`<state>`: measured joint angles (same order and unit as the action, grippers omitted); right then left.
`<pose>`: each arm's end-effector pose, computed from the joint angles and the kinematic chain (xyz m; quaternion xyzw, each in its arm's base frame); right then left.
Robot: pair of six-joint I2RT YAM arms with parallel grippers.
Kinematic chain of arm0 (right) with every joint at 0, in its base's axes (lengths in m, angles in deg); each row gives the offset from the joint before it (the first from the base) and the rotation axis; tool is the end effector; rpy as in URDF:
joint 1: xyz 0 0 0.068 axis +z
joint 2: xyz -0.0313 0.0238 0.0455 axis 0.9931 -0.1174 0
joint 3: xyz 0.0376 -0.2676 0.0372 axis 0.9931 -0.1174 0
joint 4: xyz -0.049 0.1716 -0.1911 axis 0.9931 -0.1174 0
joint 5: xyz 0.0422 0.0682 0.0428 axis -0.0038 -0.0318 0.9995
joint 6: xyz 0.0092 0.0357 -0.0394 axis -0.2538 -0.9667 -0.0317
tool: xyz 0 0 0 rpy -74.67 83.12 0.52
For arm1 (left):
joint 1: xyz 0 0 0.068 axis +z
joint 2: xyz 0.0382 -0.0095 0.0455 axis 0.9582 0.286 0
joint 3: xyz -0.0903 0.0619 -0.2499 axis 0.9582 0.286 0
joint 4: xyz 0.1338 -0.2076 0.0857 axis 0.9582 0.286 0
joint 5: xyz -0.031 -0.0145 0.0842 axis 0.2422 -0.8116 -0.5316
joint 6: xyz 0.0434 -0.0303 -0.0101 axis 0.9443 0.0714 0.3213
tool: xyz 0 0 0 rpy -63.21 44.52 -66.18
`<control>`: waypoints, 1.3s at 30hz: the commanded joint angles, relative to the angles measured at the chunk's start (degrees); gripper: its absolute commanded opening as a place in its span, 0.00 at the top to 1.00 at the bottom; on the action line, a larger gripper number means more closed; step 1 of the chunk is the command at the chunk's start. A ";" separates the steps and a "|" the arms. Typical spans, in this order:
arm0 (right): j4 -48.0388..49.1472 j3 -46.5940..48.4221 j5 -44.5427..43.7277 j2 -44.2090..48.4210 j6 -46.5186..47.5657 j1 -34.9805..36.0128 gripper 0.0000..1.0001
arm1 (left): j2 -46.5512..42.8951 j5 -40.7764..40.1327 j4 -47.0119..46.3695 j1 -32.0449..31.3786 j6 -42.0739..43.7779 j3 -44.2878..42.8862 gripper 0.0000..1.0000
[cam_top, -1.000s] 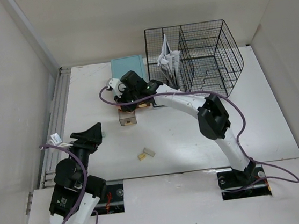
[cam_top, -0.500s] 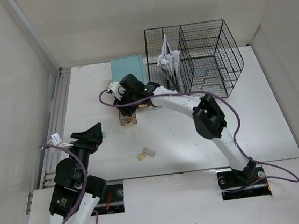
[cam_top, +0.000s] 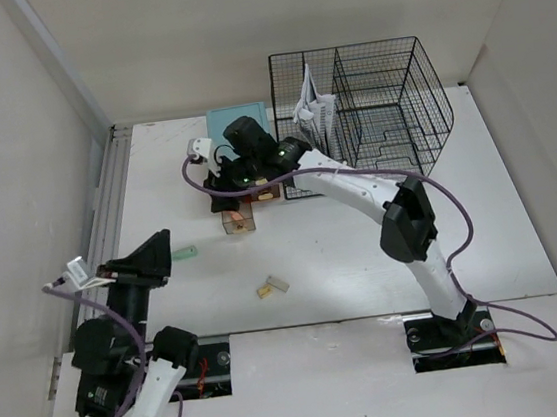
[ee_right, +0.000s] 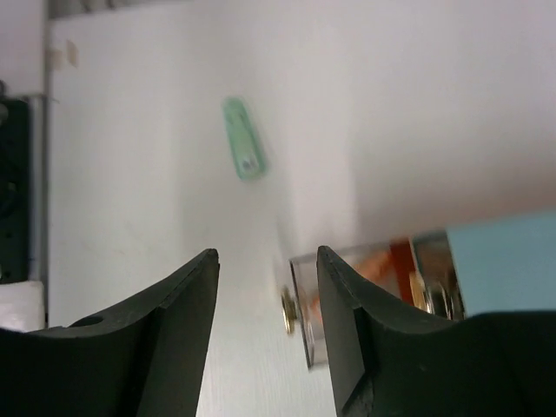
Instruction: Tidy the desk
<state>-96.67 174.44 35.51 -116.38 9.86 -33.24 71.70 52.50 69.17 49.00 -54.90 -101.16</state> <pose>0.3107 0.3962 0.3064 -0.5669 0.6664 0.3285 0.3559 0.0251 -0.0011 0.3410 -0.1914 0.5593 -0.3701 0.7167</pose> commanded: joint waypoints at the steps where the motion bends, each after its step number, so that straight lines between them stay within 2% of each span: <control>1: -3.30 8.57 16.11 -6.36 3.72 1.13 0.45 | -8.96 6.57 -9.73 -0.14 7.34 -7.41 0.74; 4: -5.95 17.45 17.46 -13.22 5.39 2.62 0.45 | -4.83 13.25 -7.90 -0.14 12.96 -11.81 0.76; 5: -6.74 19.04 17.45 -14.37 6.09 2.63 0.42 | -3.86 15.36 -7.11 -0.14 14.37 -14.09 0.73; 8: -4.48 20.02 13.07 -15.70 7.24 5.08 0.39 | -1.22 23.01 -4.65 -0.14 18.16 -15.34 0.51; 9: -4.46 20.55 11.66 -15.70 7.85 5.61 0.38 | -1.22 24.24 -4.03 -0.14 18.16 -15.34 0.38; 10: -3.86 20.55 10.00 -17.09 7.86 6.22 0.38 | -0.69 25.91 -3.51 -0.14 18.94 -15.34 0.31; 14: -2.80 22.13 3.14 -19.65 9.17 8.16 0.35 | -1.30 27.07 -2.19 -0.14 19.48 -14.20 0.16; 25: 5.37 22.75 -11.97 -23.52 4.08 9.83 0.26 | -4.03 24.87 0.19 -0.14 19.48 -12.44 0.12; 30: 5.99 24.76 -13.57 -25.28 3.46 10.97 0.13 | -4.03 24.35 0.72 -0.14 20.01 -12.44 0.12; 39: 5.99 25.30 -10.59 -27.65 5.04 12.03 0.12 | -4.03 24.34 0.72 -0.14 19.48 -11.39 0.11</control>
<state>-93.72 196.58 23.53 -142.28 14.41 -21.96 71.18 76.70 71.57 48.98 -35.95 -112.87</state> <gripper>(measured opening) 0.879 0.885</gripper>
